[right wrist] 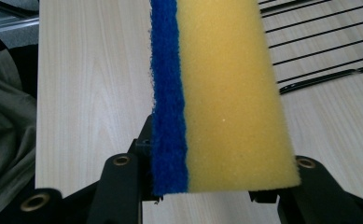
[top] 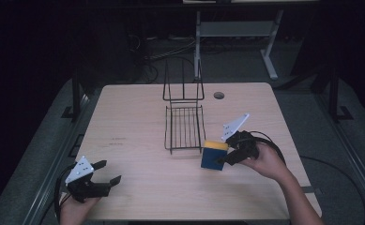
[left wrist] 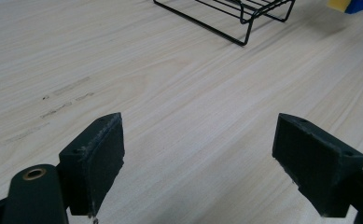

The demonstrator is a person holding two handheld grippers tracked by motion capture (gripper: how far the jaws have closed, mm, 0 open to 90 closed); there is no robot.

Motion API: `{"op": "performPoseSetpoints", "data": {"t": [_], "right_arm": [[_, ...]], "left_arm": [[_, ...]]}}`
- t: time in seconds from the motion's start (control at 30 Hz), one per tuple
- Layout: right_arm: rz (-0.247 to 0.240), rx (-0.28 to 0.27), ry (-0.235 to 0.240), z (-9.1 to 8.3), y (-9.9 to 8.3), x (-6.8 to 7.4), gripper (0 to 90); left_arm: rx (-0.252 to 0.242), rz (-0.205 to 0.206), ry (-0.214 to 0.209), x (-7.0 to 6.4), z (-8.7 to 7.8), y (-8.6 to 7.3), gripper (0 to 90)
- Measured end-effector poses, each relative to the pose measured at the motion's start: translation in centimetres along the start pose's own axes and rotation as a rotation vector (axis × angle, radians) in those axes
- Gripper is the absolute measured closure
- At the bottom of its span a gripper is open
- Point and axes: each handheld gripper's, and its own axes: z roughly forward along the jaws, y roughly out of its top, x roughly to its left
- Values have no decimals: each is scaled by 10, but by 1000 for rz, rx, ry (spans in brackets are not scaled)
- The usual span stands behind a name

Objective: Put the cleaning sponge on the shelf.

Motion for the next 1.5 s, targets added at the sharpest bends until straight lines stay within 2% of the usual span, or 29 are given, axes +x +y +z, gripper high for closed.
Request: {"op": "performPoseSetpoints", "data": {"t": [0.63, 0.83, 1.1, 1.5], "right_arm": [[-22, 6, -1, 2, 27, -14, 557], [-29, 1, 1, 3, 32, -18, 557], [-13, 1, 7, 6, 33, -25, 557], [-26, -6, 8, 7, 50, -35, 556]], "left_arm": [[3, -2, 5, 2, -1, -1, 162], [4, 0, 4, 2, -1, -1, 162], [4, 0, 3, 2, 0, -1, 163], [2, 5, 2, 2, 0, -1, 163]]}}
